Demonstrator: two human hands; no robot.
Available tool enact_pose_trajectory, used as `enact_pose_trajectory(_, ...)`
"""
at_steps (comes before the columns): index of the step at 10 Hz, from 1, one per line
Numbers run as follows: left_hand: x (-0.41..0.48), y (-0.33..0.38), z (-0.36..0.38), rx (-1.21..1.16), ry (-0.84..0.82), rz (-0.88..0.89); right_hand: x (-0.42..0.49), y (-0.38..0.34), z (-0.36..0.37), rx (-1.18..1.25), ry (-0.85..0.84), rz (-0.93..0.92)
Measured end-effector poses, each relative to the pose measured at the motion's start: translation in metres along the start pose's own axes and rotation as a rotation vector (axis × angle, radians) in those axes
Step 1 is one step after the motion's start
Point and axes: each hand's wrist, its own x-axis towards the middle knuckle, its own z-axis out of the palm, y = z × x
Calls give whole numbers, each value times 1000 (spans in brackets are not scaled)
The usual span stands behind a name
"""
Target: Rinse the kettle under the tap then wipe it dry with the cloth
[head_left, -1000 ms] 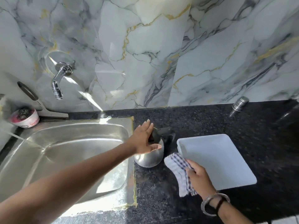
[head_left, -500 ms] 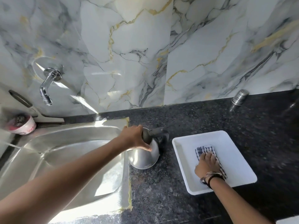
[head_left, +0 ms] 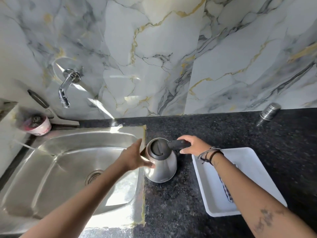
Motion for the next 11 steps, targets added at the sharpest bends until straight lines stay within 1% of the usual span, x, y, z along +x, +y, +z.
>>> enact_pose_trajectory(1, -12, -21, 21, -336, 67, 24, 6, -4, -3, -171, -57, -12)
enact_pose_trajectory(2, -11, -24, 34, -601, 127, 33, 1, -3, -1, -212, -31, -2)
enact_pose_trajectory(3, -7, -25, 33, -857, 89, 89, -16, -4, 8, -231, 80, 3)
enact_pose_trajectory(4, -4, -29, 26, -964, -53, 142, -43, -9, 25, -251, 240, 15)
enact_pose_trajectory(5, 2, -21, 20, -1007, -139, 113, -79, -18, 61, -186, 447, 86)
enact_pose_trajectory(6, 8, -6, 22, -958, -214, 125, -108, -35, 110, -35, 594, 187)
enact_pose_trajectory(7, 10, 7, 26, -839, -281, 178, -121, -48, 147, -26, 724, 259)
enact_pose_trajectory(8, 14, 10, 31, -818, -310, 174, -126, -53, 164, -12, 768, 282)
enact_pose_trajectory(9, 6, 13, 31, -780, -298, 132, -133, -52, 171, -10, 691, 323)
enact_pose_trajectory(10, -3, 14, 32, -754, -276, 160, -136, -52, 168, -72, 633, 335)
enact_pose_trajectory(11, -11, 19, 18, -544, -107, 115, -137, -64, 149, -231, 536, 336)
